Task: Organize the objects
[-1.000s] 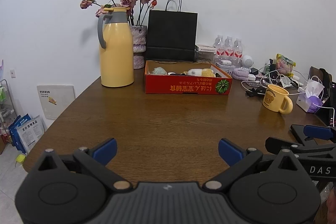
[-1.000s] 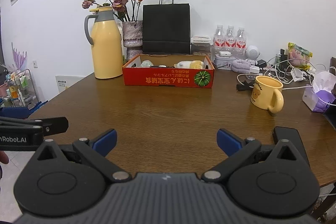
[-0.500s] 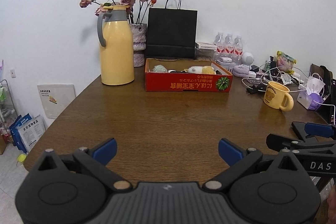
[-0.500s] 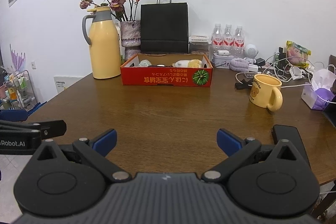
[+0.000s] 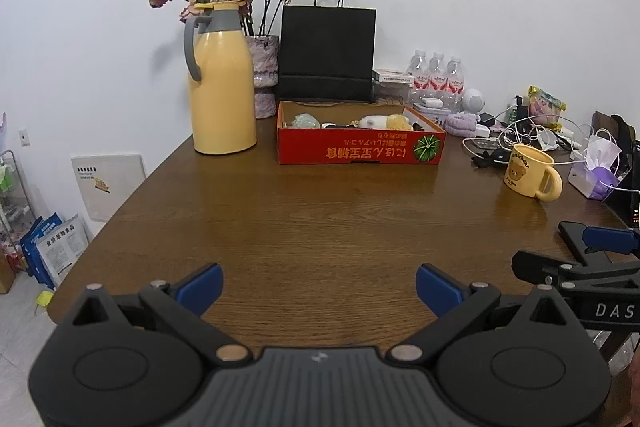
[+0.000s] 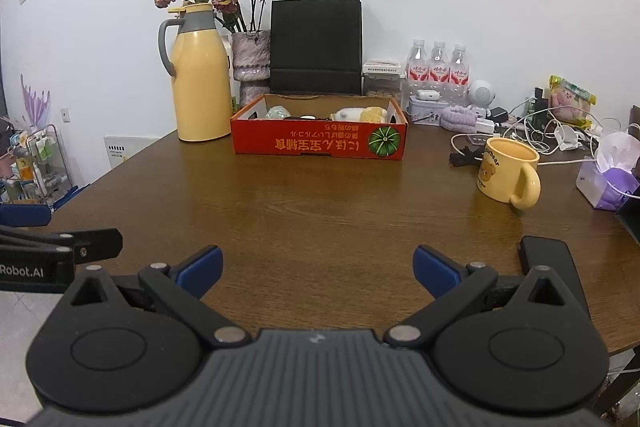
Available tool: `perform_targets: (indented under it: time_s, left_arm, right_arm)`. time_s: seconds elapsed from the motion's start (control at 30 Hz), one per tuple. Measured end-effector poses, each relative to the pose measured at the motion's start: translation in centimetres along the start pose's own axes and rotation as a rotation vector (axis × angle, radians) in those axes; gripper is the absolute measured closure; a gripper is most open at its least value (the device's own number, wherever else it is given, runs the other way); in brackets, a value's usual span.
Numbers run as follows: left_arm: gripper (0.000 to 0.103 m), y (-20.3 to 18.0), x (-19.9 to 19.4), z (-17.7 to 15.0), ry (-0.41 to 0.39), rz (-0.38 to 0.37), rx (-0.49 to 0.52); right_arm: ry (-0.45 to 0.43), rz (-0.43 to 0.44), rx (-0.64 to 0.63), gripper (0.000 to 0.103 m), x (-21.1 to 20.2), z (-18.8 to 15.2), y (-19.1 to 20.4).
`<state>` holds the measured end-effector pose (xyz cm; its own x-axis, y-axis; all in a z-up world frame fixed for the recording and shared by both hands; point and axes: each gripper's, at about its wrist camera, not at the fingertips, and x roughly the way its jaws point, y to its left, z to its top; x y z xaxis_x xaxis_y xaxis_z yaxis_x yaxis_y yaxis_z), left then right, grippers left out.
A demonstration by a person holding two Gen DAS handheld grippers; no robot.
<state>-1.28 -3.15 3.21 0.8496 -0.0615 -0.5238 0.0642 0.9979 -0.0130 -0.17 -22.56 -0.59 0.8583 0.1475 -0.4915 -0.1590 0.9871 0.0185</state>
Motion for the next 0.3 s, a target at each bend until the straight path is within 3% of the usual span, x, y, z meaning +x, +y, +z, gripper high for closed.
perform_targets:
  time_s: [0.3]
  left_arm:
    - [0.000, 0.65, 0.41, -0.07, 0.010, -0.023, -0.037]
  right_arm:
    - [-0.008, -0.016, -0.021, 0.000, -0.02, 0.06, 0.28]
